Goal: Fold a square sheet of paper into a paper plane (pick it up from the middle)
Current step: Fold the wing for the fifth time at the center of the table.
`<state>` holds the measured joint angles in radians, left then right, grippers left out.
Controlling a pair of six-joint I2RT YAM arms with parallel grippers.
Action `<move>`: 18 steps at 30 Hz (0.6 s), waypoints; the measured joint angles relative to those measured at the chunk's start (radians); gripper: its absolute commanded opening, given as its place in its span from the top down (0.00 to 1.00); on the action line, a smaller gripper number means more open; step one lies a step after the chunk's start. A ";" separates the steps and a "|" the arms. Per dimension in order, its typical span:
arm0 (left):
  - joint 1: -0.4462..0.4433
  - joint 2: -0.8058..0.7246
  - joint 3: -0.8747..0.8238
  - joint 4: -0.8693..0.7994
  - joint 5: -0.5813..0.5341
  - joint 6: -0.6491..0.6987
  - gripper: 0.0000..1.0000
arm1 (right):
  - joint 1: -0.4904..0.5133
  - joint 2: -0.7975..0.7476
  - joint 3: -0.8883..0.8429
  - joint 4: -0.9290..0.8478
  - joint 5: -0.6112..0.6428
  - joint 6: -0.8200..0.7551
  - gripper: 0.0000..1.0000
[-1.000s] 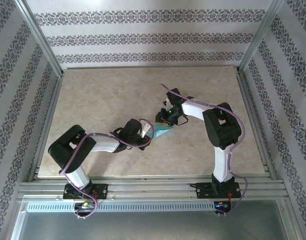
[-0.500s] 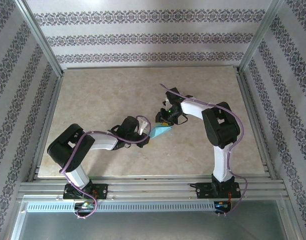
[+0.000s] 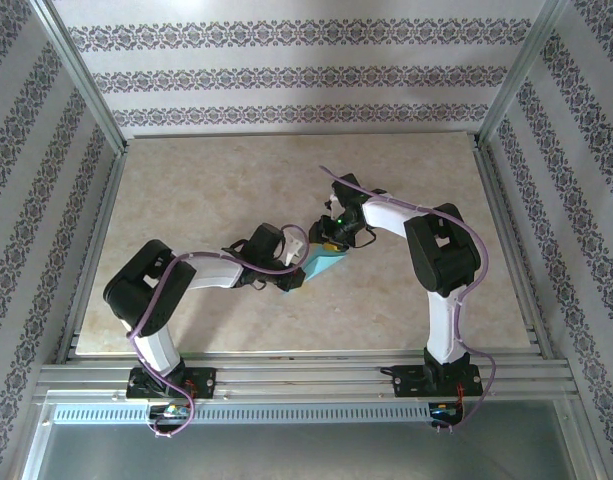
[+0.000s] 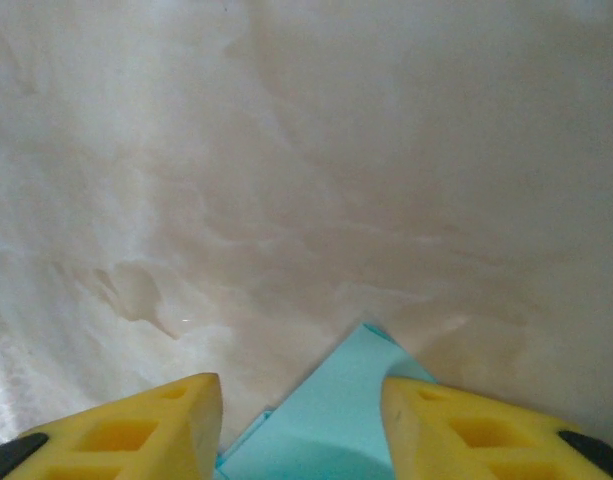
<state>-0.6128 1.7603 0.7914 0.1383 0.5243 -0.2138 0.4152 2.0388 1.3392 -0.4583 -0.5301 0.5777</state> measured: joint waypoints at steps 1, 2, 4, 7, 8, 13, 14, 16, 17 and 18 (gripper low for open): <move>0.000 0.003 0.000 0.000 0.000 0.000 1.00 | -0.004 -0.002 -0.002 0.011 -0.010 0.005 0.40; 0.000 0.004 0.000 0.002 0.002 -0.001 1.00 | -0.010 -0.009 -0.008 0.031 -0.019 0.019 0.38; 0.000 0.005 0.000 0.003 0.004 -0.003 1.00 | -0.028 -0.032 -0.031 0.075 -0.033 0.039 0.34; 0.005 0.005 0.000 0.005 0.010 -0.013 1.00 | -0.064 -0.105 -0.090 0.163 -0.046 0.075 0.32; 0.007 0.005 -0.002 0.011 0.012 -0.021 1.00 | -0.078 -0.142 -0.122 0.200 -0.047 0.085 0.31; 0.020 0.005 -0.040 0.082 0.027 -0.075 1.00 | -0.122 -0.295 -0.286 0.381 -0.055 0.130 0.32; 0.022 0.005 -0.047 0.097 0.030 -0.088 1.00 | -0.123 -0.311 -0.312 0.406 -0.057 0.132 0.32; 0.028 0.008 -0.061 0.132 0.040 -0.119 1.00 | -0.118 -0.335 -0.368 0.454 -0.064 0.137 0.33; 0.032 0.010 -0.067 0.149 0.045 -0.136 1.00 | -0.113 -0.344 -0.391 0.473 -0.064 0.139 0.33; 0.038 0.012 -0.075 0.171 0.050 -0.158 1.00 | -0.107 -0.354 -0.416 0.493 -0.066 0.143 0.33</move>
<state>-0.5751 1.7721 0.7162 0.3092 0.5743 -0.3721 0.3080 1.6844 0.9230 0.0349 -0.5961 0.7208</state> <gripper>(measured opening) 0.064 0.671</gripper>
